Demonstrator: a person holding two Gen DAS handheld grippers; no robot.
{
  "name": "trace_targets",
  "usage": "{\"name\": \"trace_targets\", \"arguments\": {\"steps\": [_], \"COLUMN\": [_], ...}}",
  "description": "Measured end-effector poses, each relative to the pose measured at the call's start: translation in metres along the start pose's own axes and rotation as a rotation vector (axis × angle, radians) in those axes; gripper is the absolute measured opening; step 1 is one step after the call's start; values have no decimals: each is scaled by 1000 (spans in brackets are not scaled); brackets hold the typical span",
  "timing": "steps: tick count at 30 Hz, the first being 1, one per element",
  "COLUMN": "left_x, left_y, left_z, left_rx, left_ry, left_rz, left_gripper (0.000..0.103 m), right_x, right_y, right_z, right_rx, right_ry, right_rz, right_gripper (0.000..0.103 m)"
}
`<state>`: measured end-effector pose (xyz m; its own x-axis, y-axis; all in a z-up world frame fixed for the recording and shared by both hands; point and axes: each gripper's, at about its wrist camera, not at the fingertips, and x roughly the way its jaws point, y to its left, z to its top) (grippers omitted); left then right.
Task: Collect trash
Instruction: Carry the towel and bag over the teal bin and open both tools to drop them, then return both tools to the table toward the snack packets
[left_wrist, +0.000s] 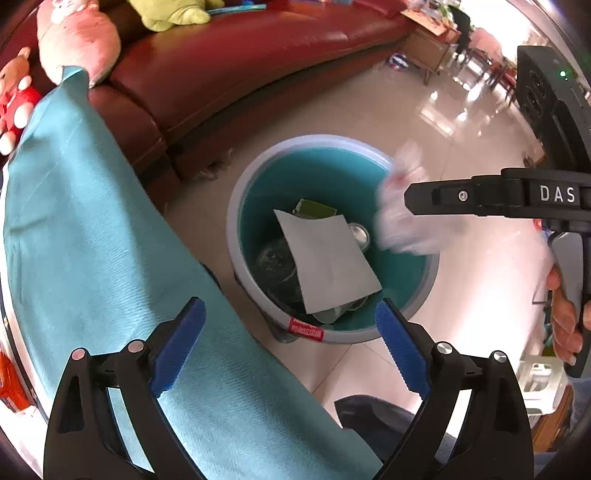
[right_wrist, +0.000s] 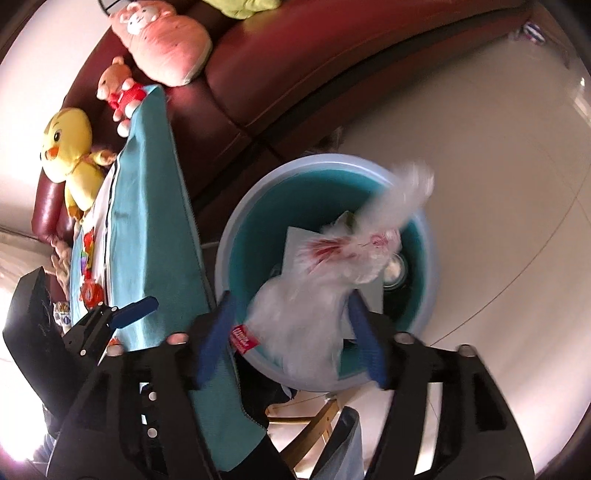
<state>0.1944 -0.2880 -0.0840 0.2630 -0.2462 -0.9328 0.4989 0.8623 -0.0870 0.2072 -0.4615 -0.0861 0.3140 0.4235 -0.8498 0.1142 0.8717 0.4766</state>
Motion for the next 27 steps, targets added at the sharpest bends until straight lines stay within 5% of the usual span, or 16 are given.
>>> {"name": "trace_targets", "arguments": {"steps": [8,27], "left_x": [-9,-58], "left_y": [9,68], "left_z": [-10,-73], "left_rx": [-8,-73], "left_ry": [-4,-68], "left_rz": [8,37], "left_gripper": [94,95], "right_x": [-4,-2], "right_y": [3,56], "right_z": [-4,-40], "right_rx": [27,21], "right_ry": [-3,10], "right_rz": [5,-37], "right_gripper": [77,77]}}
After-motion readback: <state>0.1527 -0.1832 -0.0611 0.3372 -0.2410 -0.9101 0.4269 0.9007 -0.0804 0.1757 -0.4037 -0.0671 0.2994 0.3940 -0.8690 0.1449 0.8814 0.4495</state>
